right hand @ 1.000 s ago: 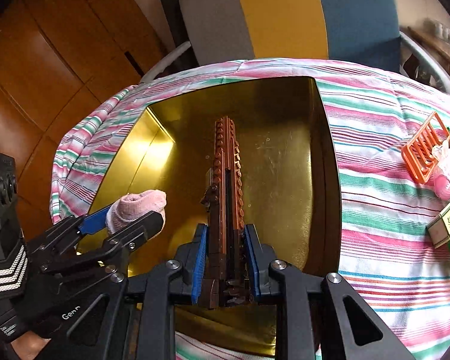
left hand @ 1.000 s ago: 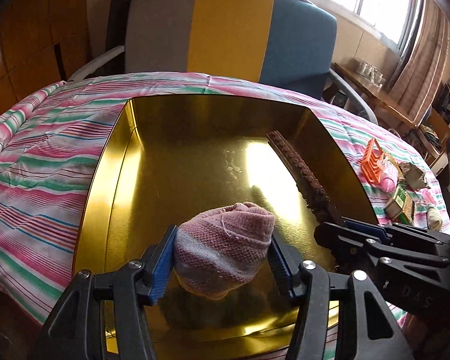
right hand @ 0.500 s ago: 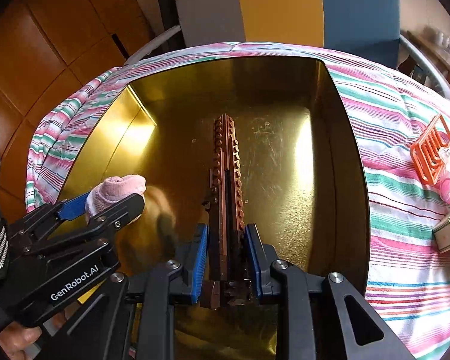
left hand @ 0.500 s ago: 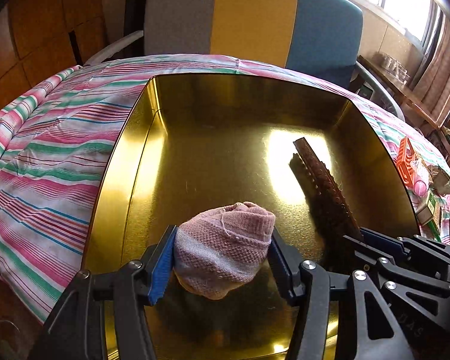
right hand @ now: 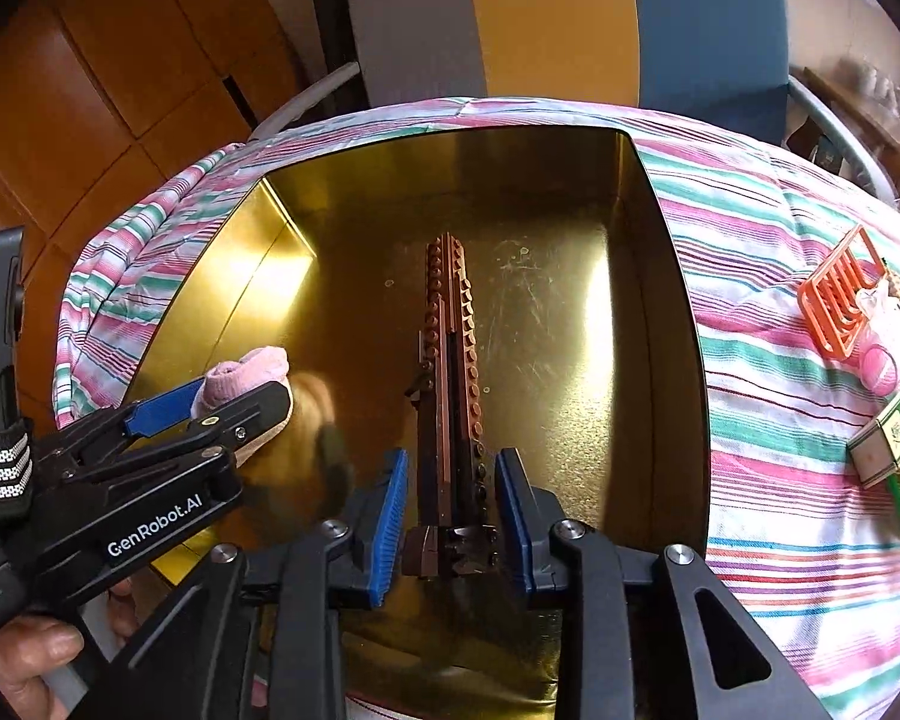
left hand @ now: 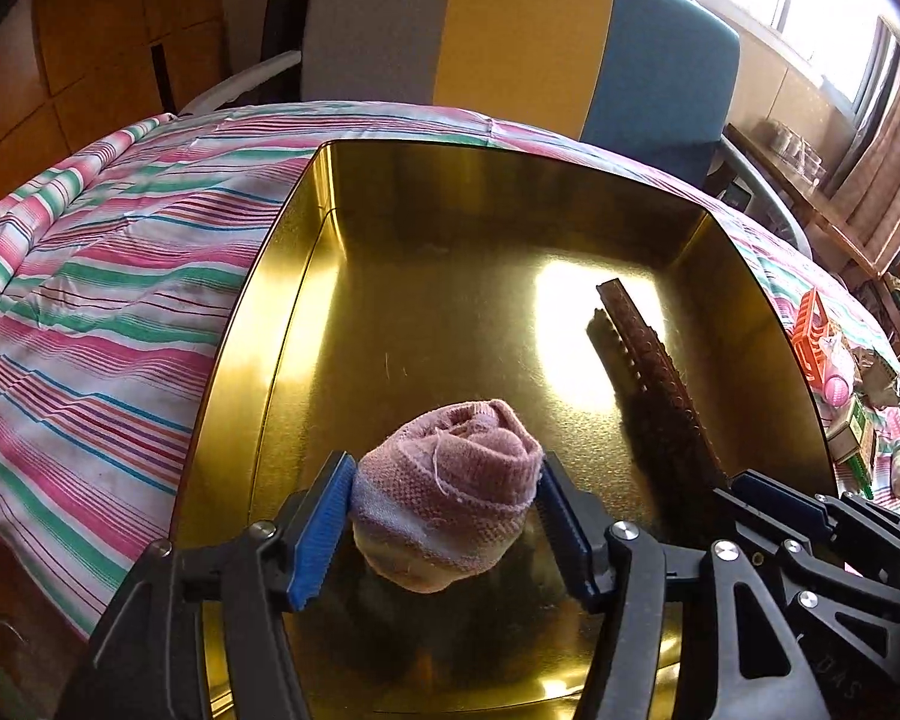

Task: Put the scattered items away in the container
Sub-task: 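Open both tools to drop the sock and strip into the tray, then move both tools back from the tray toward the remaining items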

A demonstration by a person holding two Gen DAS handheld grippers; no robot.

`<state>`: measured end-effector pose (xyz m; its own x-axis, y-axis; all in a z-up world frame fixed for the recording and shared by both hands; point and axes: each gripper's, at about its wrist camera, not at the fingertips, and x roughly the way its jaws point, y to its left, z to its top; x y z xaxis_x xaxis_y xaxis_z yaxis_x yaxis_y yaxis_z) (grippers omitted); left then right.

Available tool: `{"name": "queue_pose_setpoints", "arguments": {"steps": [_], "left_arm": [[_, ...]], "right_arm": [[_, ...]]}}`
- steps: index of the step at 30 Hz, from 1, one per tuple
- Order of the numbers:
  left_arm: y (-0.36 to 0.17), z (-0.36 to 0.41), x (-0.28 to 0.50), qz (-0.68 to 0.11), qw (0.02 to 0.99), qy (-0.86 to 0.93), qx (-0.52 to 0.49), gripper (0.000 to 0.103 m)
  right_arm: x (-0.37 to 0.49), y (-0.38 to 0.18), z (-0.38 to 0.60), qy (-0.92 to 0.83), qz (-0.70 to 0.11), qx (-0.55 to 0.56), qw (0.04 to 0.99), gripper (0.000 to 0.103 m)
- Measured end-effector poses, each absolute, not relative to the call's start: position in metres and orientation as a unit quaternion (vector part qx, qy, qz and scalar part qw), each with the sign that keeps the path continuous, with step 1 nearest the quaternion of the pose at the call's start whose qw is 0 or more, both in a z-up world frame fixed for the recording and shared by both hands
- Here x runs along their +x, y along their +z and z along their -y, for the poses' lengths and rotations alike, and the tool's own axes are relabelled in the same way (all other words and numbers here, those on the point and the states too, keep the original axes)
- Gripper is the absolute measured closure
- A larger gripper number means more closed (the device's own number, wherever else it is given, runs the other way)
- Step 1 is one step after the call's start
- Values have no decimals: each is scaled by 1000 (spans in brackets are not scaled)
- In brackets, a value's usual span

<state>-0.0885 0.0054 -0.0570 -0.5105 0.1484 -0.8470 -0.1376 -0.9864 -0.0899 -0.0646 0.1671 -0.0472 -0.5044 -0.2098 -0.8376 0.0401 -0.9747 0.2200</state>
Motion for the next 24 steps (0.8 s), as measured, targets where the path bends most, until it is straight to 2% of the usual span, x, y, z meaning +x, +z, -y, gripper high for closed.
{"name": "queue_pose_setpoints", "arguments": {"steps": [10,14,24], "left_arm": [[-31,-2,-65,8,74,889,-452,41],[-20,-10,-52,7,81,892,-445,40],[-1,-55,-17,-37,133,894,-427,39]], "right_arm": [[-43,-29,-167,-879,72,466,65,68],[-32,-17,-169,-889,69,449,64,63],[-4,-6,-209,-900,95,424,32,61]]}}
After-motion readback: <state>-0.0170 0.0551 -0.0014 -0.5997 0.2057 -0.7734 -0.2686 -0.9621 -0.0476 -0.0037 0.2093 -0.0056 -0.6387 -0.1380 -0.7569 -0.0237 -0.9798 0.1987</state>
